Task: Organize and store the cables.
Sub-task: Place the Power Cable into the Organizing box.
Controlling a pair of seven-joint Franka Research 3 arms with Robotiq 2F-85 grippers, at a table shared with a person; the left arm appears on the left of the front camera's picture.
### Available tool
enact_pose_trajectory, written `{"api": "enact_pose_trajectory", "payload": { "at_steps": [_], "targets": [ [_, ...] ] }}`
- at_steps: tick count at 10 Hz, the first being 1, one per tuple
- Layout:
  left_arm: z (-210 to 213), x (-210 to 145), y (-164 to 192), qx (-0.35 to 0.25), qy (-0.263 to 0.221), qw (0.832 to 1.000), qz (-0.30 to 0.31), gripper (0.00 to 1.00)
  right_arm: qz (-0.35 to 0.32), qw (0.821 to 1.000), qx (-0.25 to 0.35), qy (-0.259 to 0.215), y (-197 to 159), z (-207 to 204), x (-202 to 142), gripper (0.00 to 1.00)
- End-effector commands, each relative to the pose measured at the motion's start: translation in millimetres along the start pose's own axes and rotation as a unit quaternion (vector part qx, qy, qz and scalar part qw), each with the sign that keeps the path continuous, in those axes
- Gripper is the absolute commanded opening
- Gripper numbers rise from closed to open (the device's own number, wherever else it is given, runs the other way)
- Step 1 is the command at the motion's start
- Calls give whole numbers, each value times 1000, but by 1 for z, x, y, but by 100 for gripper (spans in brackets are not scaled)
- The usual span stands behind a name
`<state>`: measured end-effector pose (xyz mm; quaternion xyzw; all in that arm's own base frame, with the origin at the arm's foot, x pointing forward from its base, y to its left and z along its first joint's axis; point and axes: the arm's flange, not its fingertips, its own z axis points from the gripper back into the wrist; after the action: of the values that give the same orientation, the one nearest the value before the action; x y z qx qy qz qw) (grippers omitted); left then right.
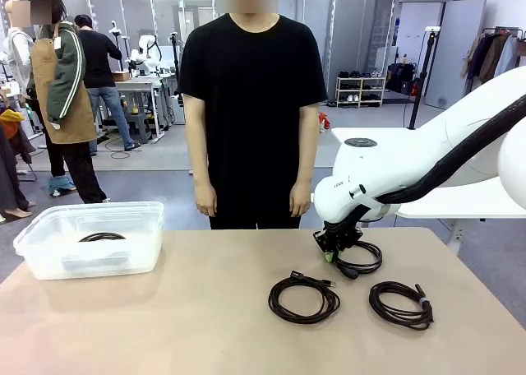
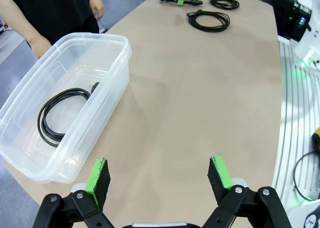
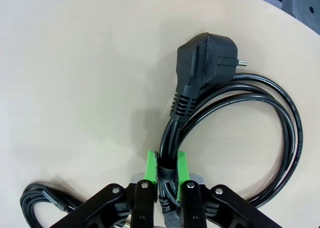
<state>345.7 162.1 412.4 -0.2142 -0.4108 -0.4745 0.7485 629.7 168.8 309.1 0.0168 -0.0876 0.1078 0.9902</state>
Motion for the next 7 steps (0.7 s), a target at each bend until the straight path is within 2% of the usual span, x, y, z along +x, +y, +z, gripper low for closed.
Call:
{"api": "enact_pose_trajectory", "payload": {
  "at_steps": [1,4,7],
  "targets": [
    [0,0,1,2,-10,1000,-1,100,-21,1000,0,15,5,21,4,5],
    [0,0,1,2,-10,1000,-1,100,21,999,43,-12,3,80,-16,5],
    [0,0,1,2,-10,1000,-1,100,109,986,118,-43,-40,142,-75,5]
  ]
}}
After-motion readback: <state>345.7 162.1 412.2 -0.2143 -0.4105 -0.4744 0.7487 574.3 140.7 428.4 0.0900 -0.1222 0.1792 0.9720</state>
